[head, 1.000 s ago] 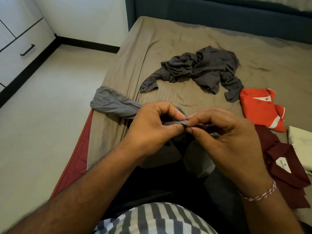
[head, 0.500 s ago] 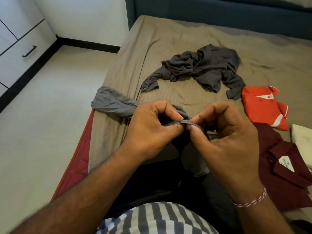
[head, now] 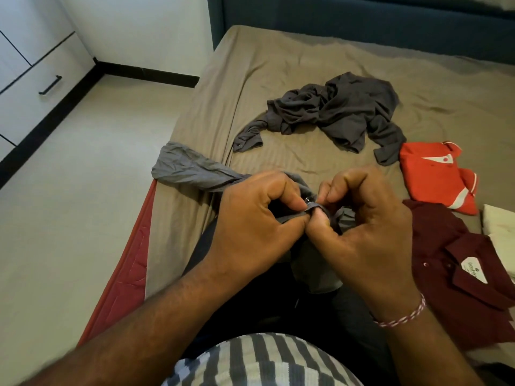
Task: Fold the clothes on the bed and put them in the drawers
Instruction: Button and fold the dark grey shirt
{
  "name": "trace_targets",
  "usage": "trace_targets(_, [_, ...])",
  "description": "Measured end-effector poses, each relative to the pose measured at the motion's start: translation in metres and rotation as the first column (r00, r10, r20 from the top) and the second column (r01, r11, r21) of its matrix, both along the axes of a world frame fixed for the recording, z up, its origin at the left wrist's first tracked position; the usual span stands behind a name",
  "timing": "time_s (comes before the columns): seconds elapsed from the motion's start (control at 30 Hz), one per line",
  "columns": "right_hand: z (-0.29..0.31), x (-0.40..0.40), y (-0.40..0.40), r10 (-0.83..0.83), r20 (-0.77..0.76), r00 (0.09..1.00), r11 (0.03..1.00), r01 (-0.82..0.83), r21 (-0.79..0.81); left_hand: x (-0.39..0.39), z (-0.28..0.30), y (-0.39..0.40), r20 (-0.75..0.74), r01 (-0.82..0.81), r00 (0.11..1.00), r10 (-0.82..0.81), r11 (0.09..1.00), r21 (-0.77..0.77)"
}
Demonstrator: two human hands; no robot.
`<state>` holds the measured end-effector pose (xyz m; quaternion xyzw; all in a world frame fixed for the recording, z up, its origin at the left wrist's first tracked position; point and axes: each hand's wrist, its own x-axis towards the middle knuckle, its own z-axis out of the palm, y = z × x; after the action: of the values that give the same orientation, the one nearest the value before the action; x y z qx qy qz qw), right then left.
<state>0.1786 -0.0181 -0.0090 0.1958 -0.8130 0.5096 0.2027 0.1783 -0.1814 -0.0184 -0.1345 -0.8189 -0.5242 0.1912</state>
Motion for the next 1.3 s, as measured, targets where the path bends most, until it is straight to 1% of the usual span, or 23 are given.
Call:
trace_targets(0.07, [0.001,0.001,0.001,0.005,-0.016,1.000,0.998,-0.004,0.058,-0.001,0.000,-0.005,0.020,0.015,1.000,-0.015,1.000,0.004])
trace_targets(0.13, [0.002,0.000,0.002,0.016,0.014,1.000,0.993,-0.017,0.118,-0.003,0.002,-0.010,0.021,0.011,1.000,-0.011,1.000,0.000])
trace_targets(0.3, [0.004,-0.010,0.009,0.019,0.155,0.988,0.959,-0.062,0.276,-0.011,0.004,-0.019,-0.036,0.075,0.996,-0.082,0.984,-0.162])
trace_targets(0.37, [0.000,-0.015,0.011,-0.033,0.189,0.981,0.942,-0.033,0.335,-0.015,0.004,-0.025,-0.080,0.052,0.994,-0.075,0.966,-0.253])
trace_targets(0.4, [-0.004,-0.017,0.012,-0.083,0.181,0.980,0.925,0.008,0.379,-0.017,0.003,-0.028,-0.105,0.035,0.992,-0.069,0.952,-0.304])
trace_targets(0.5, [-0.016,-0.024,0.012,-0.220,0.113,0.969,0.830,0.125,0.543,-0.023,-0.003,-0.037,-0.142,-0.009,0.988,-0.059,0.901,-0.434])
trace_targets(0.53, [-0.020,-0.026,0.012,-0.249,0.120,0.961,0.806,0.137,0.575,-0.025,-0.006,-0.040,-0.152,-0.019,0.987,-0.058,0.888,-0.460])
trace_targets(0.57, [-0.024,-0.029,0.014,-0.277,0.149,0.949,0.804,0.144,0.577,-0.027,-0.009,-0.043,-0.167,-0.032,0.984,-0.056,0.874,-0.484])
trace_targets(0.63, [-0.030,-0.034,0.019,-0.308,0.225,0.924,0.845,0.157,0.512,-0.030,-0.017,-0.052,-0.179,-0.074,0.983,-0.026,0.845,-0.529])
trace_targets(0.67, [-0.030,-0.037,0.022,-0.297,0.280,0.913,0.883,0.150,0.445,-0.032,-0.021,-0.058,-0.175,-0.108,0.985,0.013,0.830,-0.547])
trace_targets(0.7, [-0.030,-0.039,0.024,-0.259,0.357,0.897,0.930,0.131,0.345,-0.034,-0.024,-0.065,-0.172,-0.155,0.983,0.068,0.812,-0.563])
trace_targets(0.73, [-0.029,-0.041,0.027,-0.188,0.447,0.874,0.972,0.101,0.211,-0.036,-0.028,-0.071,-0.175,-0.214,0.975,0.137,0.790,-0.574])
trace_targets(0.77, [-0.027,-0.042,0.028,-0.097,0.523,0.847,0.995,0.072,0.068,-0.038,-0.032,-0.077,-0.176,-0.271,0.962,0.207,0.772,-0.576])
trace_targets(0.8, [-0.024,-0.042,0.029,-0.010,0.575,0.818,0.997,0.053,-0.059,-0.039,-0.035,-0.083,-0.165,-0.308,0.951,0.261,0.771,-0.558])
trace_targets(0.83, [-0.022,-0.042,0.031,0.061,0.608,0.792,0.986,0.047,-0.159,-0.040,-0.037,-0.088,-0.138,-0.315,0.948,0.286,0.795,-0.518])
trace_targets(0.87, [-0.020,-0.042,0.032,0.107,0.627,0.771,0.972,0.050,-0.228,-0.041,-0.038,-0.091,-0.100,-0.300,0.953,0.286,0.840,-0.452])
trace_targets(0.93, [-0.016,-0.041,0.035,0.133,0.639,0.758,0.957,0.071,-0.283,-0.042,-0.035,-0.094,0.002,-0.240,0.968,0.250,0.931,-0.273])
trace_targets(0.97, [-0.015,-0.041,0.037,0.138,0.641,0.755,0.952,0.079,-0.297,-0.042,-0.032,-0.093,0.054,-0.222,0.970,0.235,0.957,-0.185])
trace_targets(1.03, [-0.010,-0.042,0.040,0.174,0.661,0.730,0.939,0.079,-0.335,-0.042,-0.027,-0.090,0.129,-0.211,0.968,0.216,0.976,-0.051])
trace_targets(1.1, [-0.007,-0.042,0.043,0.215,0.685,0.696,0.933,0.060,-0.354,-0.043,-0.023,-0.088,0.175,-0.196,0.966,0.190,0.980,0.020])
trace_targets(1.17, [-0.005,-0.042,0.045,0.226,0.697,0.680,0.936,0.046,-0.349,-0.043,-0.019,-0.090,0.187,-0.168,0.969,0.159,0.985,0.029])
trace_targets(1.2, [-0.004,-0.042,0.047,0.221,0.693,0.686,0.941,0.036,-0.336,-0.043,-0.017,-0.092,0.172,-0.167,0.971,0.164,0.986,0.000])
trace_targets(1.3, [0.001,-0.041,0.051,0.166,0.658,0.735,0.962,0.025,-0.270,-0.043,-0.015,-0.102,0.068,-0.224,0.968,0.242,0.953,-0.206])
